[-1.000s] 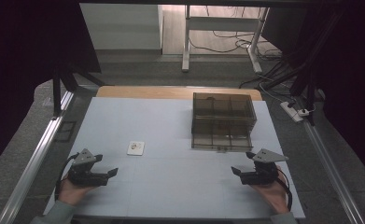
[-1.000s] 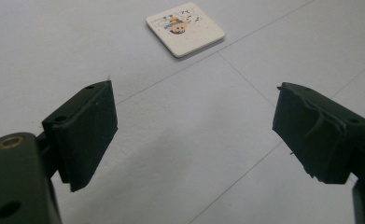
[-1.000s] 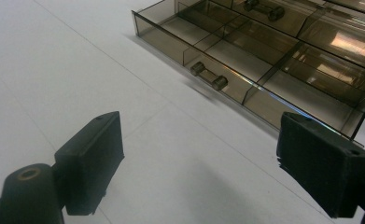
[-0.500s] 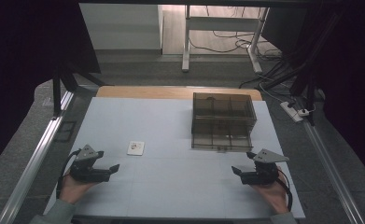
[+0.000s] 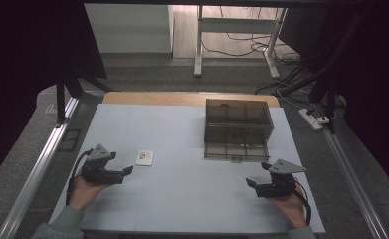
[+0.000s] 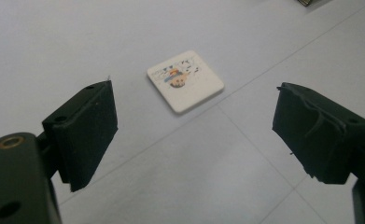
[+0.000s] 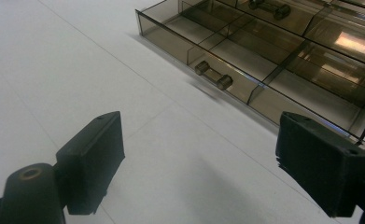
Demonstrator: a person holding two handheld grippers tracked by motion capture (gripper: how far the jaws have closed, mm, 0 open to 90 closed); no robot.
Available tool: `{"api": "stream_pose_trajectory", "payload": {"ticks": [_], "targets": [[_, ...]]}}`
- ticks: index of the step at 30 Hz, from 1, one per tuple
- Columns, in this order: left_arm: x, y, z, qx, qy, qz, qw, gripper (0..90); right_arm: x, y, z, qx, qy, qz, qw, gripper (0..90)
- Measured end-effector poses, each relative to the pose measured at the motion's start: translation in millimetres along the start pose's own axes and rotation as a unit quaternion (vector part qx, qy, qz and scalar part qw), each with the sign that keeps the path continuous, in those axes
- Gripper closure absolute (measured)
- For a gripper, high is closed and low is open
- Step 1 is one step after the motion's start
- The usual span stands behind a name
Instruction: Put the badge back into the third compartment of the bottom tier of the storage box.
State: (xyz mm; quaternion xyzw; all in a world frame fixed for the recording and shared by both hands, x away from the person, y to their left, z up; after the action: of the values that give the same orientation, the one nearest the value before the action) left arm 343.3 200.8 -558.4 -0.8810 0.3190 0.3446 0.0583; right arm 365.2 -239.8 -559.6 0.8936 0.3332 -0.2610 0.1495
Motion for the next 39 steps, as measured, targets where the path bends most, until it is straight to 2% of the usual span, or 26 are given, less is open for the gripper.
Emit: {"api": "stream_pose_trajectory", "payload": {"ticks": [3,10,23,27,32,34,39], "targets": [[2.7,0.7,-5.8,0.005,-0.005,-0.001,1.0000,13.6,0.3,0.2,0.2,0.000,0.001,0.002,1.0000,15.2],[7.7,1.6,-19.8,0.002,-0.006,0.004,1.0000,13.7,1.0,-2.0,-0.4,-0.003,0.004,-0.004,1.0000,15.2],[23.0,3.6,-32.9,0.004,-0.020,0.002,0.9998,14.1,1.0,-1.6,1.9,-0.006,-0.004,-0.001,1.0000,15.3],[27.8,0.9,-34.8,0.011,-0.031,-0.012,0.9994,14.2,1.0,-0.6,2.5,-0.008,-0.006,0.002,0.9999,15.4],[35.0,0.5,-37.6,0.013,-0.040,-0.015,0.9990,14.2,0.2,-0.2,0.1,0.008,0.004,-0.003,1.0000,15.7],[38.0,0.6,-39.2,0.011,-0.041,-0.013,0.9990,14.2,-0.9,1.3,0.1,0.009,0.004,0.002,1.0000,15.8],[44.8,-0.6,-43.7,0.009,-0.045,-0.013,0.9988,14.3,0.1,0.1,0.5,0.008,0.003,-0.002,1.0000,15.8]]}}
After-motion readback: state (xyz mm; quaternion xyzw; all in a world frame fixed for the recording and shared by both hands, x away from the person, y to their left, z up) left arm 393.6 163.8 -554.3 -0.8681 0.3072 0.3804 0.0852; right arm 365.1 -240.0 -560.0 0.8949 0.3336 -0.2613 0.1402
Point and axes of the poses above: each handheld gripper's, and its own axes: x roughly forward along the jaws, z roughly out of its underside, y roughly to its right, the point moved 10 cm from there along x, roughly forward along the jaws, and after that the axes turned 4 degrees about z, right-handed, at the moved point
